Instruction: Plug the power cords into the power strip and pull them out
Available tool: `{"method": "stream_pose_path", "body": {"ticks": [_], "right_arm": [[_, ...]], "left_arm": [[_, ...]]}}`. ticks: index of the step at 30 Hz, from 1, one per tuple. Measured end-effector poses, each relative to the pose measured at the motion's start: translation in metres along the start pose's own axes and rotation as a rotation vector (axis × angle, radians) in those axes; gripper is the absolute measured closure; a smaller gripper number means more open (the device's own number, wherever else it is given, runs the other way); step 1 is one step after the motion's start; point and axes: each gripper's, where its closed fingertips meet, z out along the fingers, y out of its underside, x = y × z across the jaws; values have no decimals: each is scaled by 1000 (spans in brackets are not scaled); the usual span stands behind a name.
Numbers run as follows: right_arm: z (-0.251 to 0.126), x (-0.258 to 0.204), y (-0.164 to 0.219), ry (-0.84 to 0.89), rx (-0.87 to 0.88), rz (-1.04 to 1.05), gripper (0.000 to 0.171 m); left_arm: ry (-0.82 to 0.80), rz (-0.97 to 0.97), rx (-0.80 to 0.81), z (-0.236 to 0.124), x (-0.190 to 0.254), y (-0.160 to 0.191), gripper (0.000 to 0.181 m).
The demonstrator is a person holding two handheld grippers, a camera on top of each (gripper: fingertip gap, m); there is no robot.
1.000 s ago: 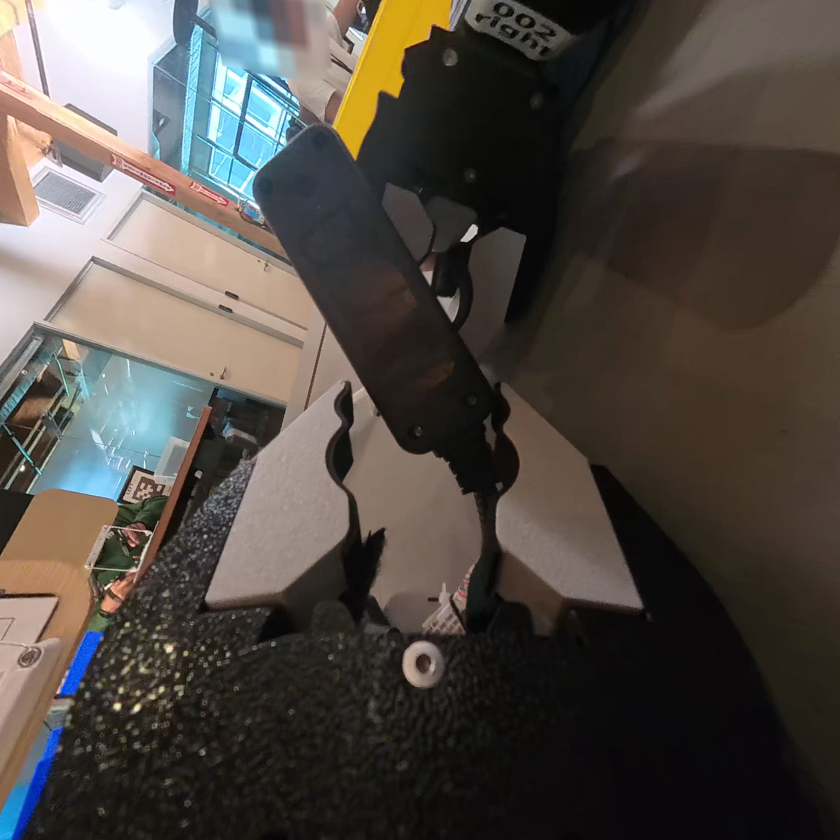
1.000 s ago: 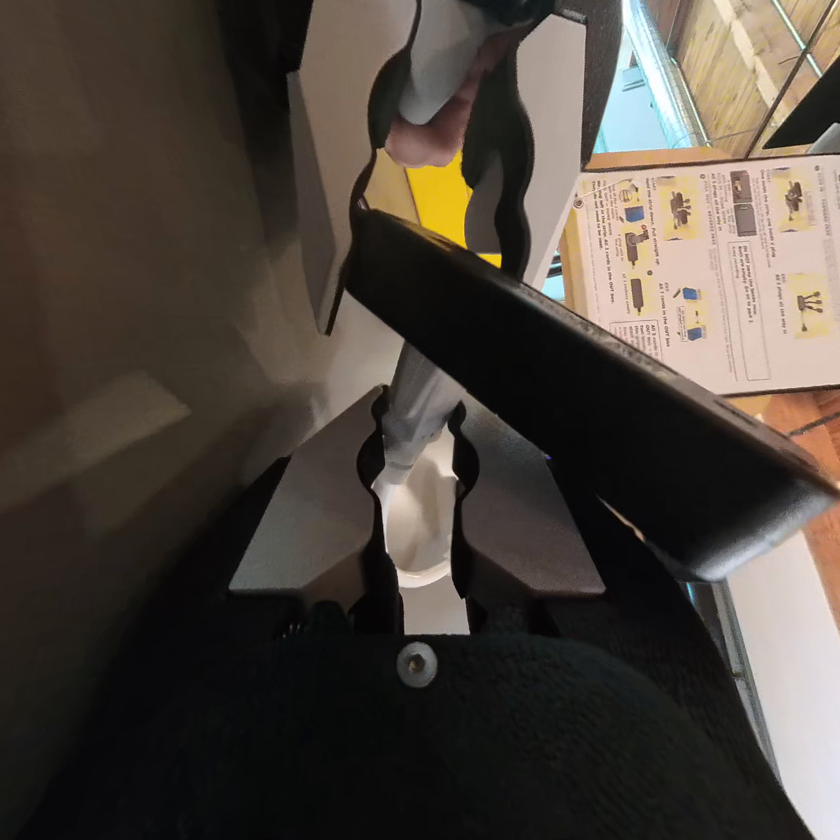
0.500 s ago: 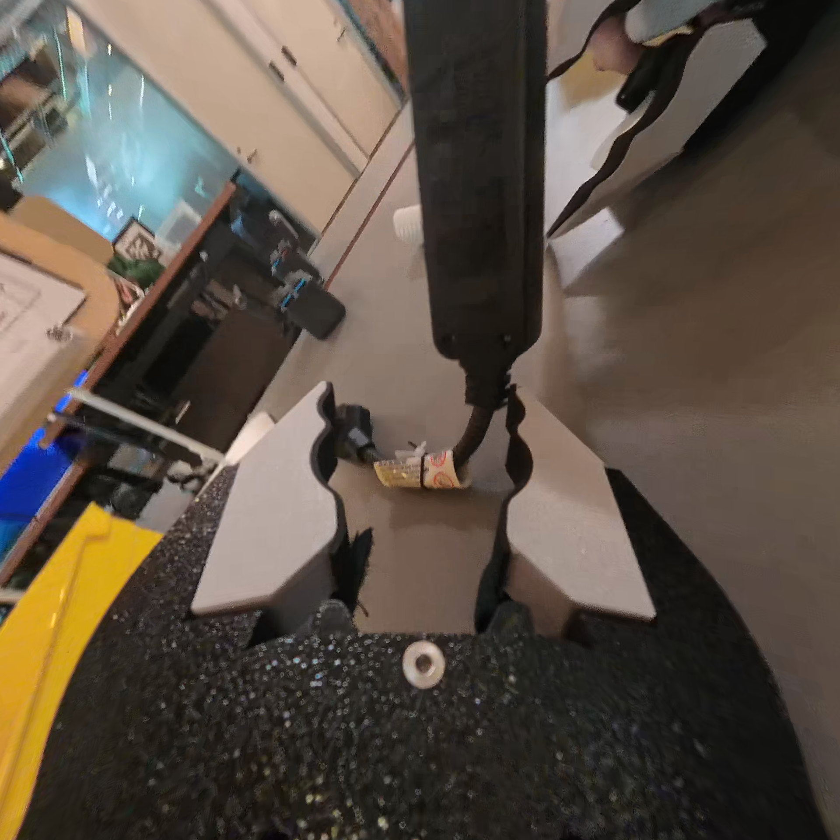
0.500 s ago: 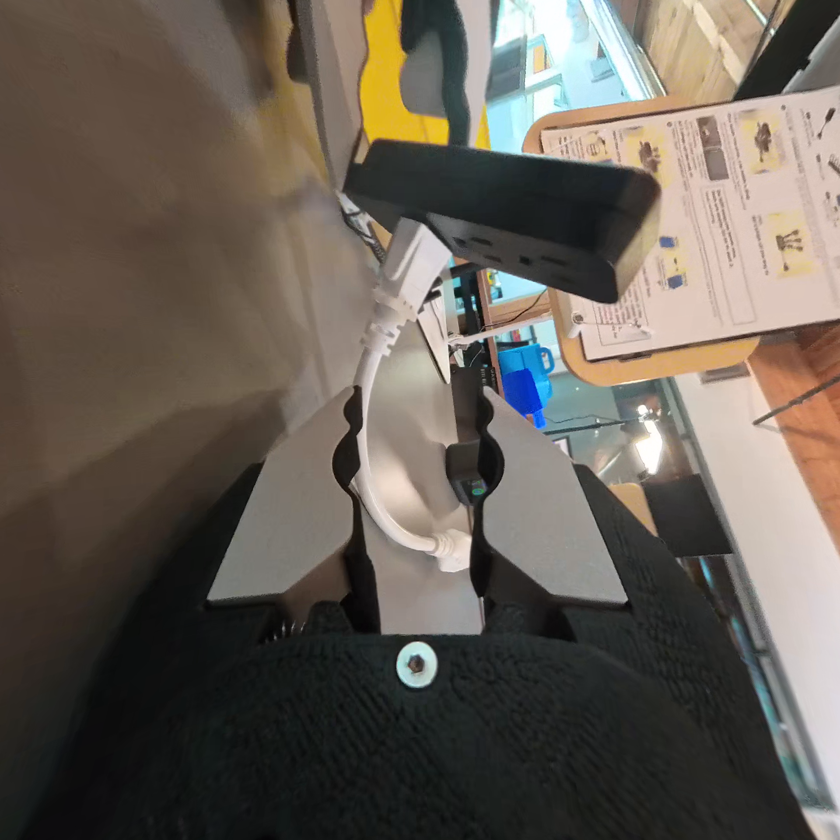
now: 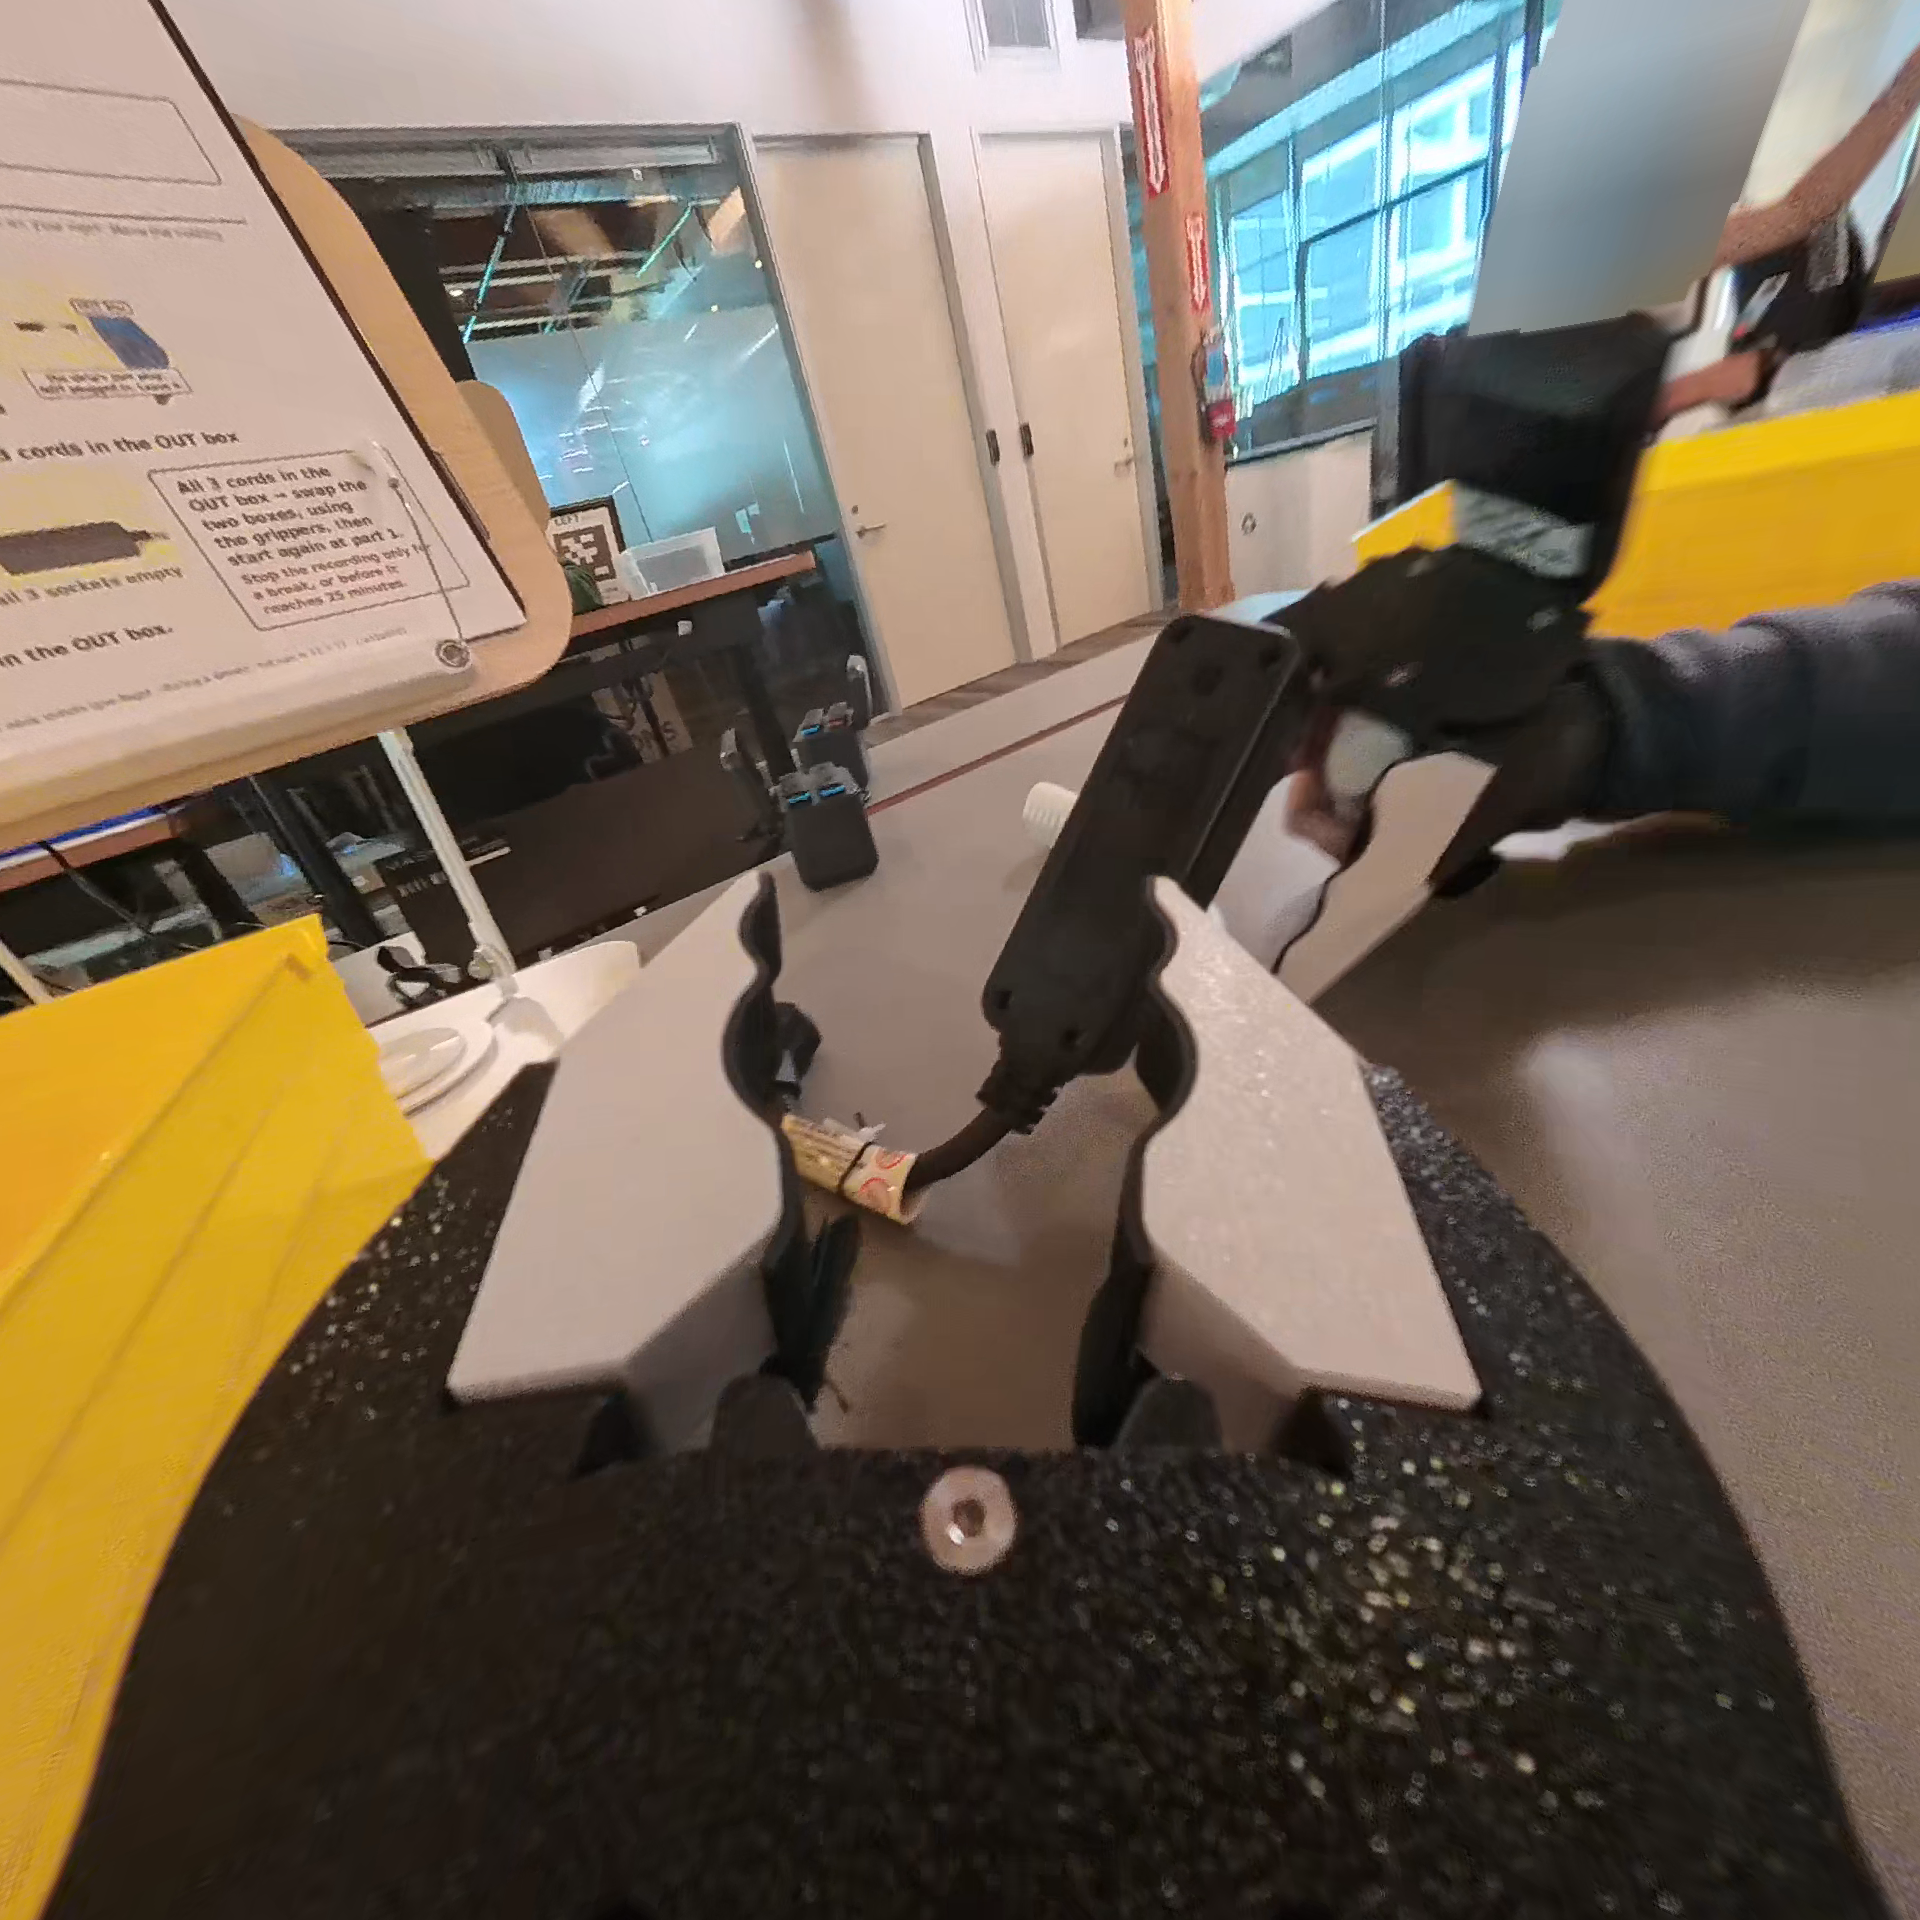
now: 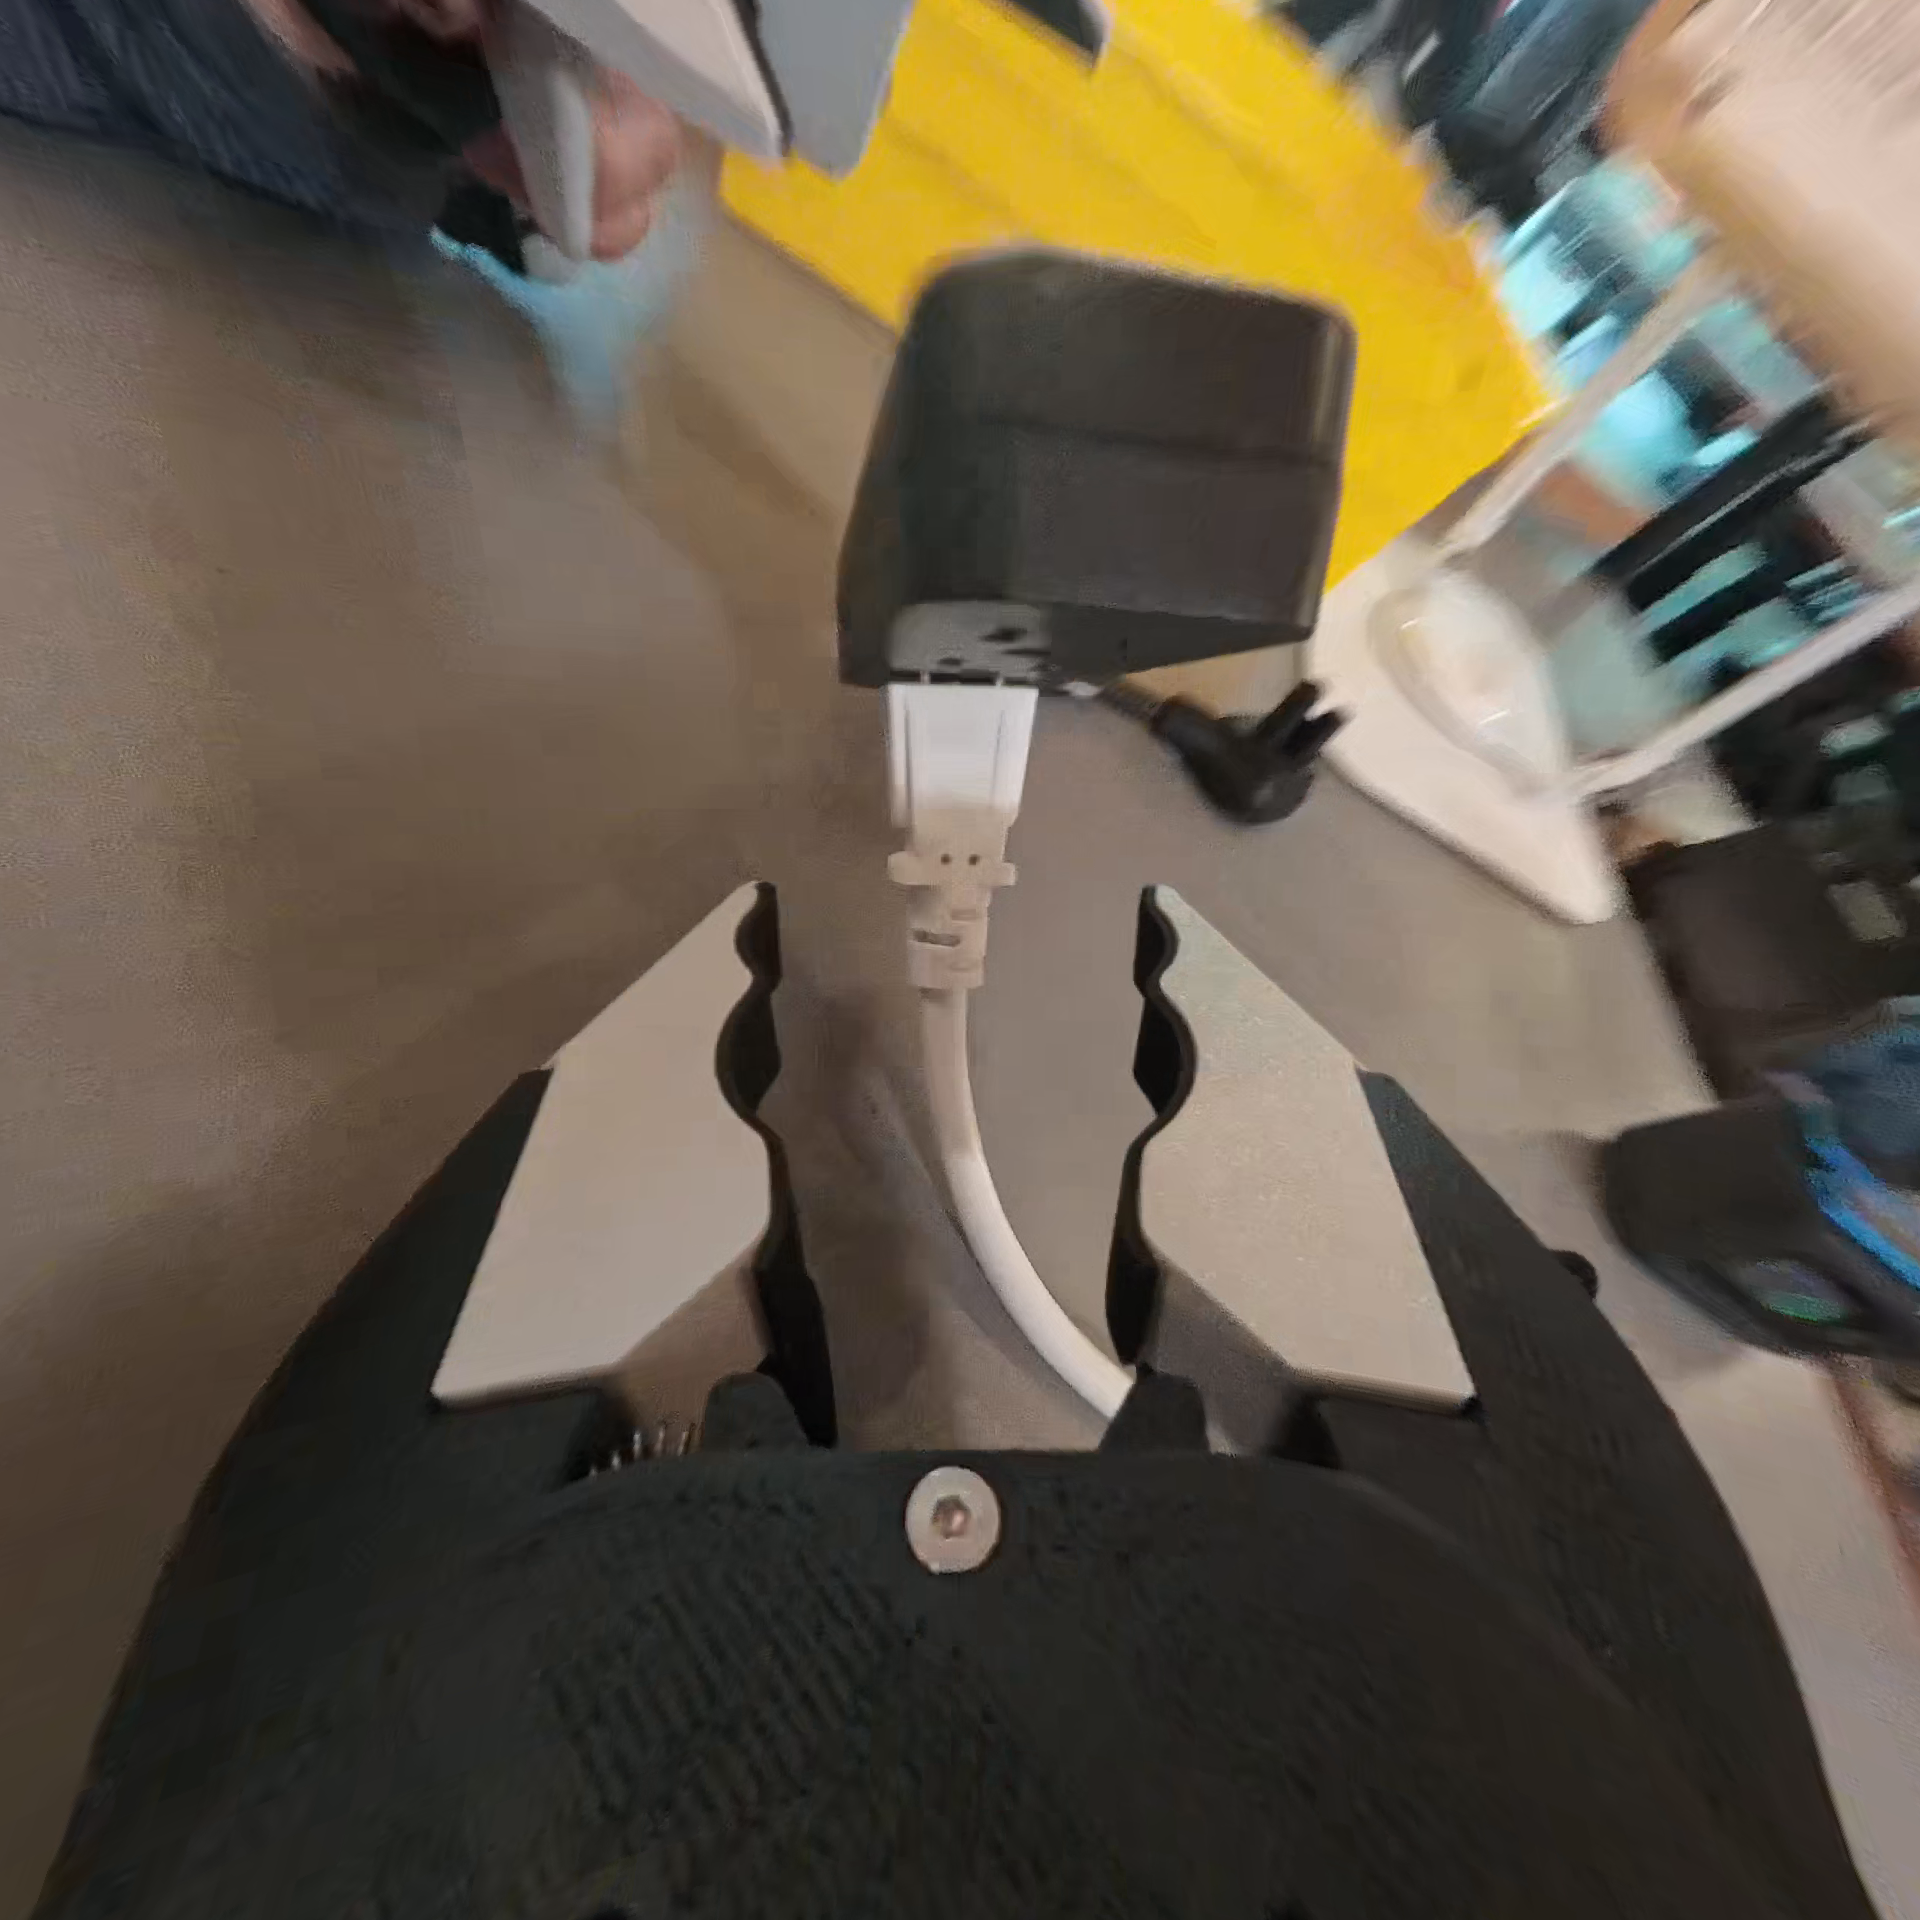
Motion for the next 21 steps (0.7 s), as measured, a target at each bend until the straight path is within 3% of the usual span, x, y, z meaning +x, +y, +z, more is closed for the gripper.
{"method": "stream_pose_path", "body": {"ticks": [1, 2, 6, 7, 11, 15, 18, 21], "right_arm": [[7, -2, 4, -60, -36, 40, 103], [12, 0, 8, -86, -63, 57, 106], [19, -1, 12, -72, -78, -54, 152], [19, -1, 12, -35, -76, -109, 157], [18, 0, 12, 141, -101, -365, 156], [16, 12, 9, 339, -160, -644, 156], [8, 27, -6, 491, -139, -723, 159], [2, 29, -13, 509, -95, -703, 161]], "left_arm": [[4, -25, 8, 1, 2, -2, 114], [6, -51, 10, 1, 3, -2, 116], [45, -253, 44, -1, 10, -12, 120], [44, -332, 60, -3, 11, -14, 120], [46, -561, 11, -8, 17, -5, 123], [39, -718, -289, -7, 34, 29, 109], [81, -844, -264, -7, 49, 18, 116], [-31, -614, -339, -11, 43, 25, 102]]}}
